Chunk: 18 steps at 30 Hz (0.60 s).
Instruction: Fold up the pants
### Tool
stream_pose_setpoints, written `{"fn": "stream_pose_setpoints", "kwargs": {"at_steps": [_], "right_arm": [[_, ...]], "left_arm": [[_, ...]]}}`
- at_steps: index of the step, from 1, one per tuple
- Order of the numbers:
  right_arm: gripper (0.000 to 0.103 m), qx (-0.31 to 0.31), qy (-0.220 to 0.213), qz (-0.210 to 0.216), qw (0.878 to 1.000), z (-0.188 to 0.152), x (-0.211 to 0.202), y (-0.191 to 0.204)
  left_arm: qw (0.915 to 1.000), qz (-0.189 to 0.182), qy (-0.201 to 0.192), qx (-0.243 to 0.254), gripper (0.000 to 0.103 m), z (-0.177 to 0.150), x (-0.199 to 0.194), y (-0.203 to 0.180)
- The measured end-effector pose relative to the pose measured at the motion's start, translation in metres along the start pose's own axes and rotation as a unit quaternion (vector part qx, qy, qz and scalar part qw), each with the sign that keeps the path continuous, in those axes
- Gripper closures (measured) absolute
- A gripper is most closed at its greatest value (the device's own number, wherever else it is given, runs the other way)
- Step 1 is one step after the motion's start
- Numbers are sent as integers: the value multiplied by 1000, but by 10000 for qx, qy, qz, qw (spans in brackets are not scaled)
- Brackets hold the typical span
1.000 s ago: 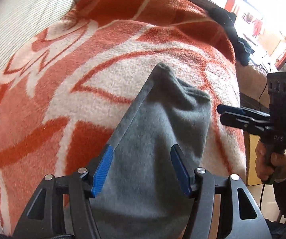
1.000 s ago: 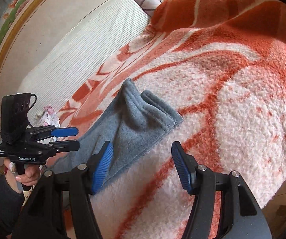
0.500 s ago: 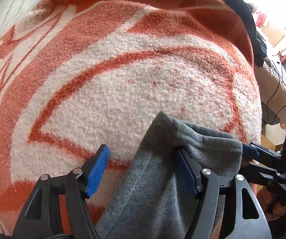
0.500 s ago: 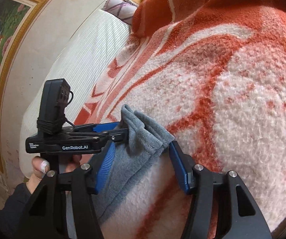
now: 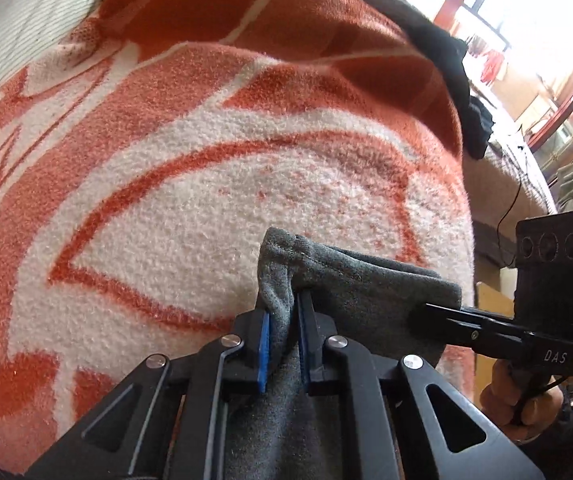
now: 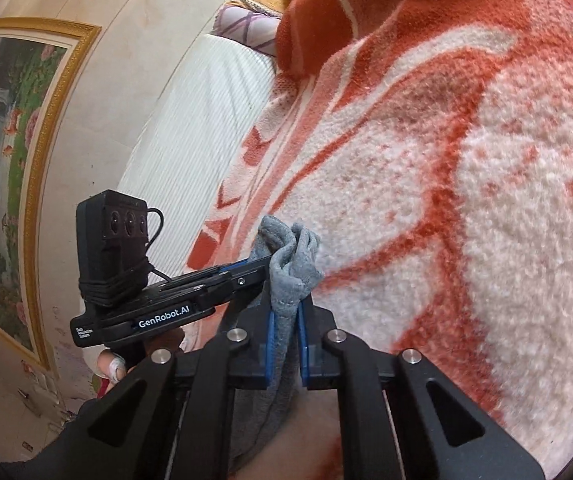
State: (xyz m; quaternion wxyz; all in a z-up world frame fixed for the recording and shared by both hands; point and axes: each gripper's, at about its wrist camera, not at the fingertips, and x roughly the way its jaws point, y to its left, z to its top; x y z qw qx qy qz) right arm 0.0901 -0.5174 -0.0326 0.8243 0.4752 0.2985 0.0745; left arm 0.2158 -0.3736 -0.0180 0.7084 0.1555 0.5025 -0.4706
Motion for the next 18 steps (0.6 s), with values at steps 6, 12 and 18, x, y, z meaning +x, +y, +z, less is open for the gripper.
{"fn": "stream_pose_setpoints", "kwargs": {"at_steps": [6, 12, 18], "right_arm": [[93, -479, 112, 810, 9955, -8, -8, 62], [93, -940, 709, 1525, 9813, -49, 11, 127], [93, -1159, 1476, 1809, 9654, -106, 42, 167]], "left_arm": [[9946, -365, -920, -312, 93, -24, -86, 10], [9842, -439, -1506, -816, 93, -80, -147, 22], [9730, -344, -1801, -1403, 93, -145, -172, 45]]}}
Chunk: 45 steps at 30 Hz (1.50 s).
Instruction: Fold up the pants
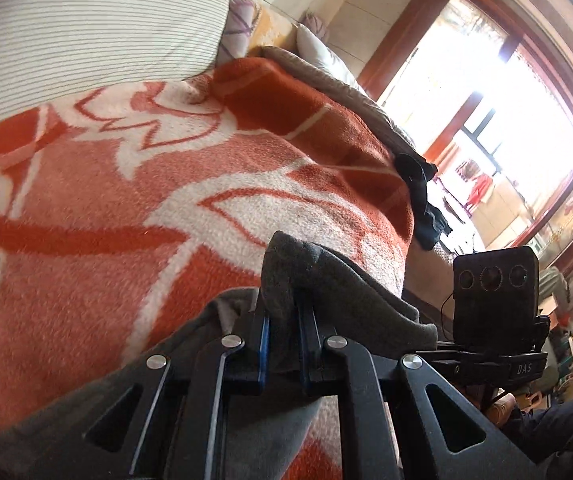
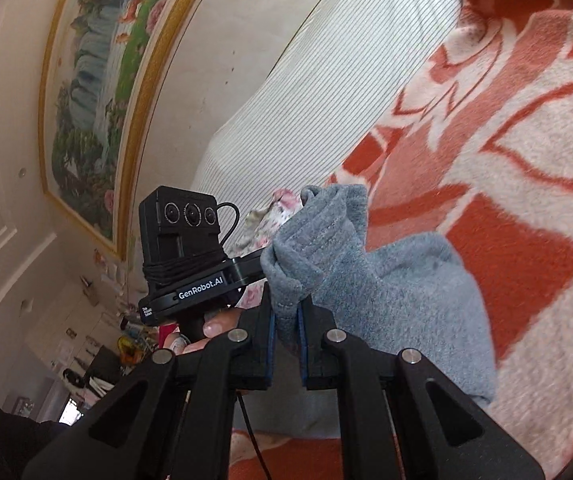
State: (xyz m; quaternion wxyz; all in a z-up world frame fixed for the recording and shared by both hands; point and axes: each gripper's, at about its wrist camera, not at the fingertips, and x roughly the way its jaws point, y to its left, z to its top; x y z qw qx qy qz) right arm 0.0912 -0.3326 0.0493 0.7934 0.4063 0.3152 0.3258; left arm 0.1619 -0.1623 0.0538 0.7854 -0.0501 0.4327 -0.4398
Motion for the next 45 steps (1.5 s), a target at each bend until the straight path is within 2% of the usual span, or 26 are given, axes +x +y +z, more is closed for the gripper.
{"fn": "stream_pose_setpoints", "kwargs": {"at_steps": [6, 11, 18, 19, 22, 25, 27, 28, 29, 30, 32, 36, 38, 39, 42, 44, 45], "right_arm": [[93, 112, 755, 247, 9968, -40, 56, 8], [93, 19, 1369, 195, 9904, -67, 102, 14], [93, 89, 2185, -378, 9751, -85, 150, 5], [90, 82, 2331, -462, 9713, -87, 155, 4], [86, 69, 2650, -730, 9615, -92, 163, 0], [83, 76, 2789, -753, 9573, -95, 163, -1], [71, 82, 2847, -752, 9556, -97, 163, -2], [50, 89, 2878, -750, 9547, -98, 163, -2], [37, 85, 2919, -721, 9537, -99, 164, -1], [35, 47, 2938, -640, 9537, -100, 164, 2], [35, -161, 2883, -623, 9554, -100, 163, 11], [37, -436, 2400, -690, 9673, -81, 154, 17], [55, -424, 2414, -863, 9656, -71, 160, 12], [60, -395, 2461, -948, 9638, -67, 164, 9], [68, -302, 2604, -1269, 9566, -63, 183, -5], [69, -242, 2667, -1496, 9518, -61, 197, -16], [69, -198, 2709, -1578, 9494, -60, 204, -20]], "left_arm": [[9967, 68, -264, -766, 93, -48, -36, 47], [9904, 195, -363, -1319, 93, -90, -58, 87], [9774, 273, -233, -2085, 93, -132, -57, 140], [9759, 243, -246, -2156, 93, -137, -58, 144], [9744, 232, -304, -2214, 93, -144, -65, 147], [9746, 239, -384, -2192, 92, -153, -76, 145], [9733, 267, -480, -2228, 94, -159, -86, 143], [9722, 276, -562, -2257, 95, -162, -93, 144], [9707, 277, -633, -2303, 95, -165, -100, 144], [9684, 309, -717, -2368, 95, -168, -108, 144], [9659, 405, -850, -2410, 95, -172, -121, 141], [9660, 553, -968, -2335, 95, -175, -138, 116], [9671, 426, -948, -2321, 95, -177, -134, 100], [9684, 354, -925, -2291, 94, -177, -129, 92], [9731, 287, -628, -2196, 91, -180, -104, 75], [9730, 492, -283, -2235, 91, -184, -78, 74], [9704, 632, -64, -2329, 91, -187, -67, 78]]}}
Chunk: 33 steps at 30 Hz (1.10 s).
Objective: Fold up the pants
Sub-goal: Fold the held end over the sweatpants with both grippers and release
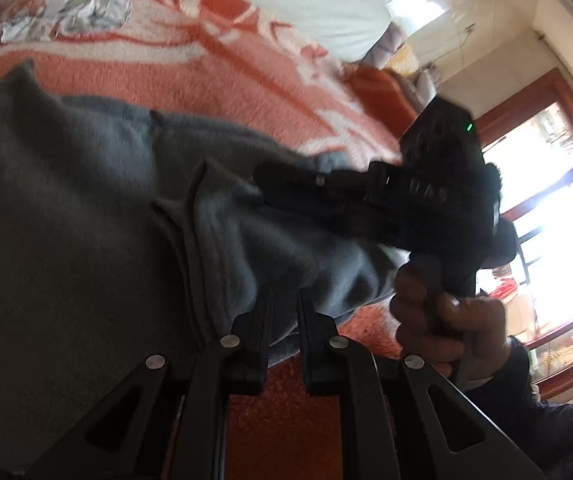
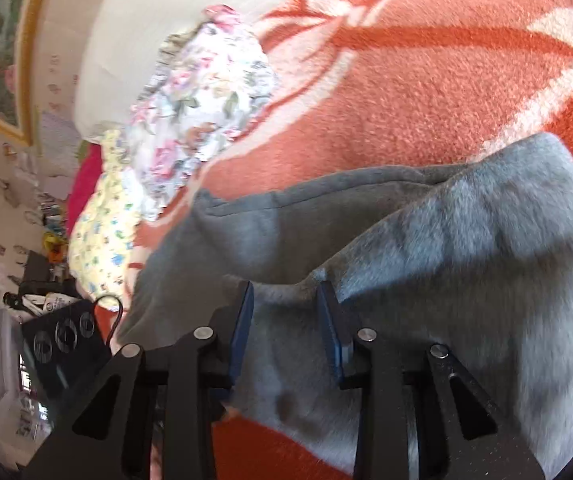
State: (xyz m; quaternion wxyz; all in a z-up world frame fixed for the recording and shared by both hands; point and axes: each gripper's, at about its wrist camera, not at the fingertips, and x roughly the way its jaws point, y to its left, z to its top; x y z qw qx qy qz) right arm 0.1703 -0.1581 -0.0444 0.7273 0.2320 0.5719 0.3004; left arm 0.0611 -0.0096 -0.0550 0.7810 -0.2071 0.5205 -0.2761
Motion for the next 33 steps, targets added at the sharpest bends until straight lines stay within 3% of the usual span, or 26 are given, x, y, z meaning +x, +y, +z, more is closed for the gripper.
{"fn": "stream_pose_setpoints", "kwargs": {"at_steps": [2, 3, 8, 13, 15, 19, 21, 23, 25, 27, 29, 33], "right_arm": [[71, 45, 29, -142, 9999, 6, 11, -5], [71, 38, 31, -138, 9999, 7, 14, -5], [70, -366, 42, 324, 9988, 7, 11, 25], [69, -966, 150, 305, 9947, 10, 14, 63], [69, -1109, 229, 330, 9930, 13, 19, 74], [68, -1364, 395, 248, 9896, 16, 34, 97], [63, -1440, 479, 251, 9881, 16, 44, 109], [50, -1563, 571, 269, 9857, 16, 54, 122], [48, -1775, 638, 270, 9817, 14, 65, 139], [48, -1972, 735, 269, 9772, 13, 76, 154], [48, -2159, 805, 241, 9728, 11, 88, 169], [48, -2431, 1002, 285, 9644, 7, 113, 197]], "left_arm": [[9982, 278, 441, -299, 95, 0, 21, 12], [9978, 218, 459, -416, 95, 1, 21, 16], [9987, 189, -200, -427, 89, 2, -19, 21], [9939, 187, -631, -888, 89, -18, -59, 44], [9899, 315, -826, -1110, 88, -30, -77, 55], [9786, 810, -1321, -1354, 73, -55, -118, 65], [9689, 1037, -1593, -1586, 72, -69, -137, 71], [9544, 1272, -1905, -1912, 67, -85, -157, 79], [9336, 1633, -2264, -2245, 49, -107, -179, 90], [9134, 1911, -2535, -2547, 46, -127, -195, 98], [8980, 1989, -2652, -2894, 46, -142, -210, 113], [8638, 1728, -2965, -3688, 45, -160, -231, 147]]}}
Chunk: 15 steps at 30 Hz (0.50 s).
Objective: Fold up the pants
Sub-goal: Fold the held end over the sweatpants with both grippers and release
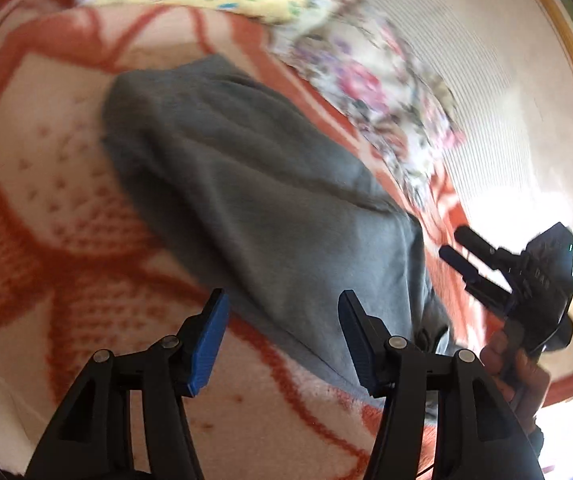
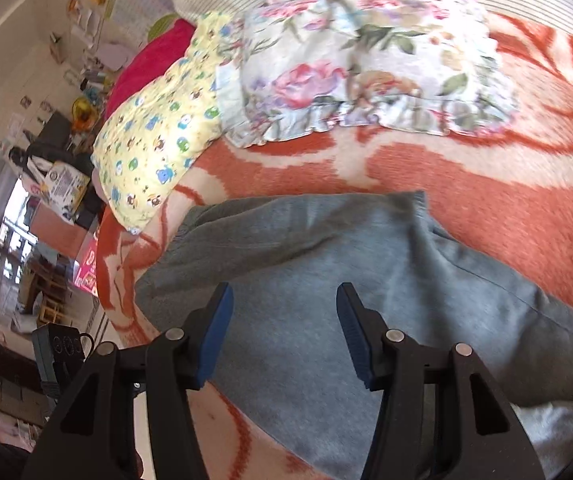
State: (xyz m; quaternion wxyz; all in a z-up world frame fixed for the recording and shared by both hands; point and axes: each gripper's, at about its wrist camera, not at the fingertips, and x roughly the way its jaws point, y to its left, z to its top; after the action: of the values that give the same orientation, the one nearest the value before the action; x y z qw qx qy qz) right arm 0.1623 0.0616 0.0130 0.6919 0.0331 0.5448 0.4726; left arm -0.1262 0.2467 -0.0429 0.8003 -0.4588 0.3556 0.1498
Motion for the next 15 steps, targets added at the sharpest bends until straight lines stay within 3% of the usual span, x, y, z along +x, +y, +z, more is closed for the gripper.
{"fn": "stream_pose_setpoints", "kwargs": {"at_steps": [6, 10, 15], "right_arm": [[48, -525, 421, 169, 9976, 30, 49, 39], [43, -1157, 727, 55, 9906, 51, 85, 68], [43, -1688, 909, -81, 9814, 73, 128, 91]], "left_arm": [[9968, 198, -256, -728, 42, 10, 4, 22], [9909, 251, -239, -1299, 42, 18, 5, 39], [9862, 301, -295, -1602, 42, 29, 10, 47]]}}
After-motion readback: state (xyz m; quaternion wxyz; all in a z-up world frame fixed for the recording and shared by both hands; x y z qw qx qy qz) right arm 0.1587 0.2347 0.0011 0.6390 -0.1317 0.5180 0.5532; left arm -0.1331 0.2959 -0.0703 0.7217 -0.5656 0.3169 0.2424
